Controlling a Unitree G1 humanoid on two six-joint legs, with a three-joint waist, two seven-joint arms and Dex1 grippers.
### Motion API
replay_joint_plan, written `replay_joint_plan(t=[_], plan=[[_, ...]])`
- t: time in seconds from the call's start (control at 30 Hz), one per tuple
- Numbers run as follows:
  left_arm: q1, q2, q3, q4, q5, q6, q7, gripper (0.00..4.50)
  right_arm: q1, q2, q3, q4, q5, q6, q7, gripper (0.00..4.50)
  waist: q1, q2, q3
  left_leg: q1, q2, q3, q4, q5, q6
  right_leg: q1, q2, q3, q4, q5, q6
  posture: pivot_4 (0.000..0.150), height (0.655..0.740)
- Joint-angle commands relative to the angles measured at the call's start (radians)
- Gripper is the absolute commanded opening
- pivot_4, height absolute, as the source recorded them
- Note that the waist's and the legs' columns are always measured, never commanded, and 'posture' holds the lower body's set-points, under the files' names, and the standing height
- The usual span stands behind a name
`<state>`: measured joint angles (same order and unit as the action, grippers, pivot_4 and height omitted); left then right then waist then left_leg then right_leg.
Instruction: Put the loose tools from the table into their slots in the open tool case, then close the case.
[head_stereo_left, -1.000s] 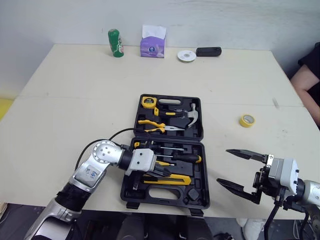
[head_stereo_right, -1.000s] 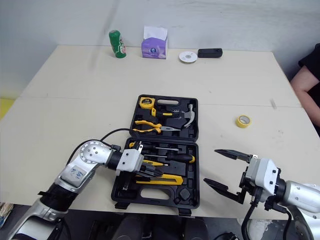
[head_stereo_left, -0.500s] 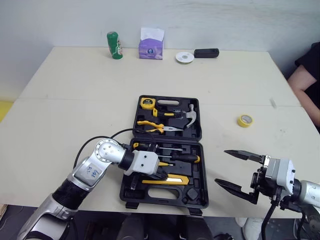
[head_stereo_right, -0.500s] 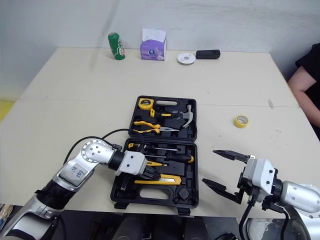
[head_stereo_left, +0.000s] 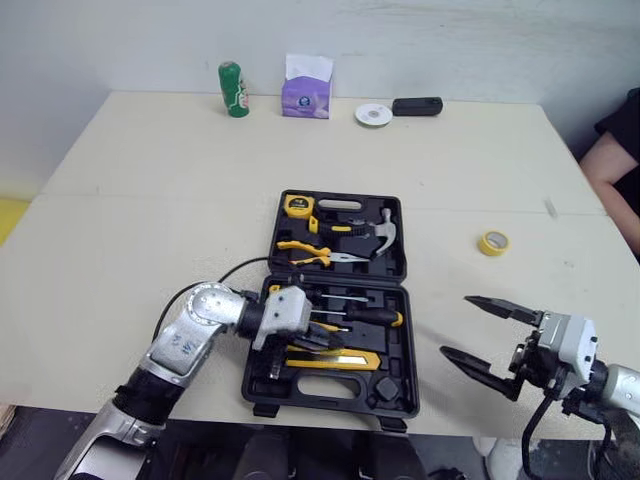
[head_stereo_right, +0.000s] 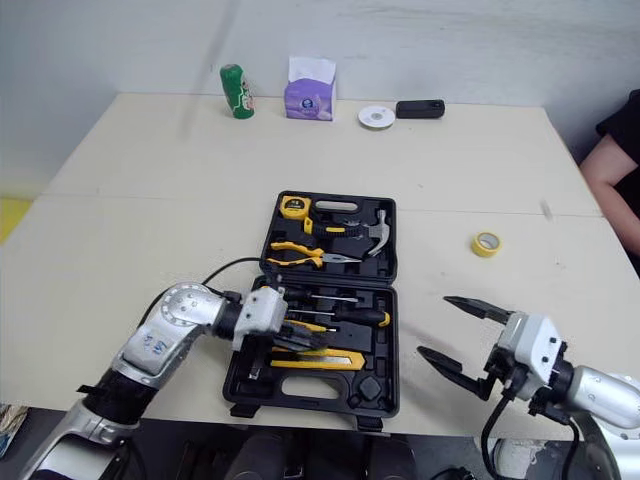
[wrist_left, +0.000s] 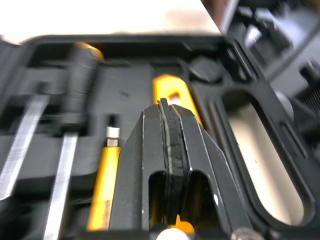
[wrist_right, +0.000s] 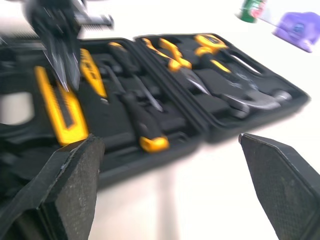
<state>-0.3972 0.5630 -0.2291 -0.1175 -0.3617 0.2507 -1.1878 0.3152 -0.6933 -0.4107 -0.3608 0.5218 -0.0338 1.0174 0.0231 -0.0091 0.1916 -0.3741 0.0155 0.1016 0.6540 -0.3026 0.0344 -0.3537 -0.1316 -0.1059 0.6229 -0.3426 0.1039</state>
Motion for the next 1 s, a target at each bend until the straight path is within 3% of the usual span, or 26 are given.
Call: replay_joint_plan(t=[0.03, 0.2, 0.23, 0.3, 0.67, 1.0], plan=[[-0.004, 0.05, 0.163, -0.05, -0.113, 0.097, 0.044, 1.18, -0.009, 0.022, -0.135, 0.088, 0.034, -0.051, -0.034, 4.5, -0.001, 0.0, 0.0, 0.0, 0.0, -0.001, 0.0, 0.0, 0.0, 0.0, 0.0, 0.0, 0.0, 0.0, 0.0, 0.15, 0.74], [0.068, 0.11, 0.427, 0.055, -0.096, 0.023, 0.186, 3.31, -0.006, 0.081, -0.279, 0.262, -0.014, -0.158, -0.132, 4.5, -0.006, 0.0, 0.0, 0.001, 0.0, 0.0, -0.002, 0.0, 0.0, 0.0, 0.0, 0.0, -0.001, 0.0, 0.0, 0.15, 0.74], [0.079, 0.106, 0.455, 0.07, -0.093, 0.003, 0.207, 3.97, 0.0, 0.089, -0.293, 0.281, -0.016, -0.169, -0.141, 4.5, -0.006, 0.0, 0.0, 0.001, 0.0, 0.0, -0.002, 0.0, 0.0, 0.0, 0.0, 0.0, -0.001, 0.0, 0.0, 0.15, 0.74], [0.103, 0.068, 0.571, 0.133, -0.095, -0.052, 0.322, 4.46, 0.012, 0.129, -0.335, 0.331, -0.038, -0.224, -0.196, 4.5, -0.005, 0.0, 0.0, 0.001, 0.0, 0.0, -0.003, 0.0, -0.001, 0.0, 0.0, 0.0, -0.001, 0.0, 0.0, 0.15, 0.74], [0.402, 0.022, 0.922, 0.327, -0.055, -0.242, 0.631, 4.46, 0.063, 0.225, -0.443, 0.671, -0.116, -0.443, -0.41, 4.5, -0.026, 0.0, 0.0, 0.001, 0.0, 0.003, -0.006, -0.005, -0.006, -0.004, -0.001, 0.003, -0.001, 0.0, 0.0, 0.15, 0.74], [0.47, -0.022, 0.927, 0.352, -0.03, -0.297, 0.739, 4.46, 0.024, 0.194, -0.419, 0.859, -0.085, -0.554, -0.386, 4.5, -0.027, 0.0, 0.0, 0.002, 0.0, 0.003, -0.007, -0.008, -0.003, -0.004, -0.002, 0.004, -0.001, 0.0, -0.001, 0.15, 0.74]])
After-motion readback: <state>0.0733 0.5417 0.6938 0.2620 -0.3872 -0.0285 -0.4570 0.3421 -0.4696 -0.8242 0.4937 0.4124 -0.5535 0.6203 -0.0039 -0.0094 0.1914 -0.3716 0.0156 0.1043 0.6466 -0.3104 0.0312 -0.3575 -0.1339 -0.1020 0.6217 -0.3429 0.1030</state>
